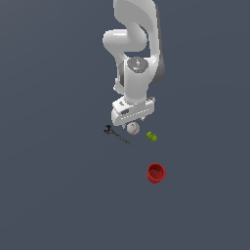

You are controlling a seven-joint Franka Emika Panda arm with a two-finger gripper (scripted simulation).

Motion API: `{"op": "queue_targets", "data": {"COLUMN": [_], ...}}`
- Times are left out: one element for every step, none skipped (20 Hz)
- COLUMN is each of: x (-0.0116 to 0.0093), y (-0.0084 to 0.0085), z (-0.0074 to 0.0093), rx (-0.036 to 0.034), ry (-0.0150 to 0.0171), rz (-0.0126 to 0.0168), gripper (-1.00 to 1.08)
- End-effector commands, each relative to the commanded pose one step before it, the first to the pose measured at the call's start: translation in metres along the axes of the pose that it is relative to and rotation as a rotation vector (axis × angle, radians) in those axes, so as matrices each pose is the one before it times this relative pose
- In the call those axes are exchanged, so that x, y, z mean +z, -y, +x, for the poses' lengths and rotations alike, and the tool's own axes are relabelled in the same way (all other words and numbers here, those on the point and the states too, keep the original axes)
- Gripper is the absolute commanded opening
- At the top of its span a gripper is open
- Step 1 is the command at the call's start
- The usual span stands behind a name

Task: Pick up a designated object from a clutter of objects.

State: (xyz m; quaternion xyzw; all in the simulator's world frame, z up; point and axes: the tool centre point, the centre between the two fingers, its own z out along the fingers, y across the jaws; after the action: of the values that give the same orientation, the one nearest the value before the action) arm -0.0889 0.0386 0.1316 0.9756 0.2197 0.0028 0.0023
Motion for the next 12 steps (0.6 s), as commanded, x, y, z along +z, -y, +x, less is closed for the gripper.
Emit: {"op": "queue_targets", "data": {"x": [0.01225, 0.00387, 0.00344, 0.00304, 0.00264, 0.00226, 0.00190, 0.00154, 0.00119, 0.00084, 0.00051, 0.00017], "y": [0.00772, 0.00264, 0.00243, 0.00221, 0.00196, 0.00172, 0.00149, 0.00121, 0.00093, 0.00068, 0.00043, 0.00021], "z": [-0.01008, -0.00332, -0.00303, -0.00272, -0.00242, -0.00210, -0.00178, -0.00147, -0.00115, -0.00082, -0.00048, -0.00013], "rx": [-0.03288, -0.01043, -0.00943, -0.00845, -0.00744, -0.00645, -0.00550, -0.00446, -0.00344, -0.00248, -0.00154, -0.00069], "ry": [0.00080, 0.00060, 0.00053, 0.00047, 0.00041, 0.00035, 0.00029, 0.00023, 0.00018, 0.00013, 0.00008, 0.00004], "rz": [0.00154, 0.00070, 0.00065, 0.00060, 0.00054, 0.00048, 0.00042, 0.00034, 0.00027, 0.00019, 0.00012, 0.00005], "gripper": [1.00, 1.00, 1.00, 1.00, 1.00, 1.00, 1.00, 1.00, 1.00, 1.00, 1.00, 1.00]}}
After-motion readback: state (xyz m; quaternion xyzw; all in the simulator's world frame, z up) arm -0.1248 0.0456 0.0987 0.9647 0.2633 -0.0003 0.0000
